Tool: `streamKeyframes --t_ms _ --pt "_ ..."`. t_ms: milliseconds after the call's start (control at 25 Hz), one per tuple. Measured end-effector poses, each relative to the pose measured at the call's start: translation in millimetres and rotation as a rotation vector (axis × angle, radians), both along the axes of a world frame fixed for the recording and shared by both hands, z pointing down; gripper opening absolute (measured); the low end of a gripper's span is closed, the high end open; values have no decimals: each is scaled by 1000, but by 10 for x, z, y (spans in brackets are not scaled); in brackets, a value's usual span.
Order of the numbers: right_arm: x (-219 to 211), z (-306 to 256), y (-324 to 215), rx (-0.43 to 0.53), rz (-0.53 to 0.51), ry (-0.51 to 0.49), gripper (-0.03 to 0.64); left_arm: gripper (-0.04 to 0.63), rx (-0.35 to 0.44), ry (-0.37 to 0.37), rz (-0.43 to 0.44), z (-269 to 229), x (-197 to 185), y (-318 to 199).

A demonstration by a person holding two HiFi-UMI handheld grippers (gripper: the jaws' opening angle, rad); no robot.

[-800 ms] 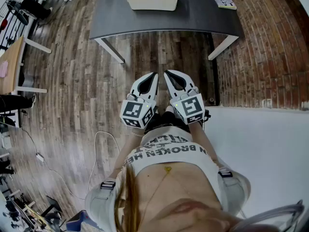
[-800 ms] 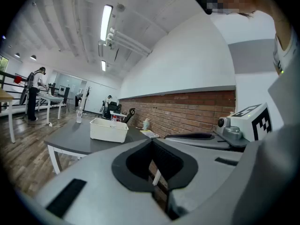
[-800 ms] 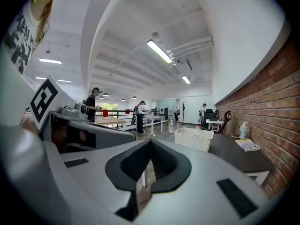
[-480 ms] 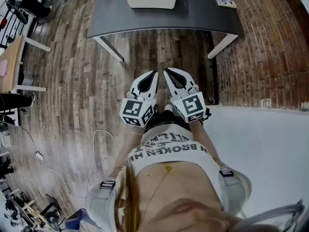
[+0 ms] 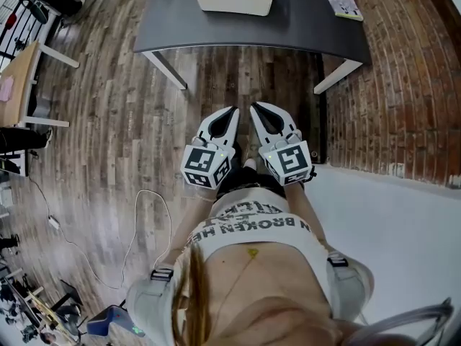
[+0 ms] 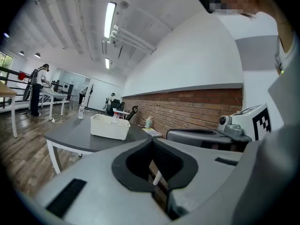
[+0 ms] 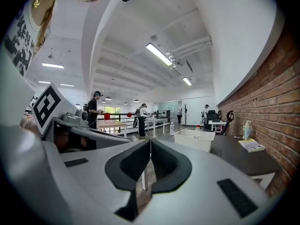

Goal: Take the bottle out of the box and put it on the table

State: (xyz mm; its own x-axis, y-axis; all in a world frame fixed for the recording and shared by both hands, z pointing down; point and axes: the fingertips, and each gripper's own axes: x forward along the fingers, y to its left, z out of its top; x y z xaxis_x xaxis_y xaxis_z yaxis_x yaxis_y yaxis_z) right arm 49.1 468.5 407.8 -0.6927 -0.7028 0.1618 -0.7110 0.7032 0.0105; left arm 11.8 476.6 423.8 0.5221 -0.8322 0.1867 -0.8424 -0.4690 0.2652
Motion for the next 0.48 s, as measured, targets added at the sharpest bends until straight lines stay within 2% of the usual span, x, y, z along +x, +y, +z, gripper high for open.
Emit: streamKeyframes --t_ms 280,480 --pt "-162 -11 -630 8 38 -5 9 5 22 12 6 -42 -220 -607" --pt "-366 -22 -1175 9 54 -15 9 5 17 6 52 -16 -373 -1169"
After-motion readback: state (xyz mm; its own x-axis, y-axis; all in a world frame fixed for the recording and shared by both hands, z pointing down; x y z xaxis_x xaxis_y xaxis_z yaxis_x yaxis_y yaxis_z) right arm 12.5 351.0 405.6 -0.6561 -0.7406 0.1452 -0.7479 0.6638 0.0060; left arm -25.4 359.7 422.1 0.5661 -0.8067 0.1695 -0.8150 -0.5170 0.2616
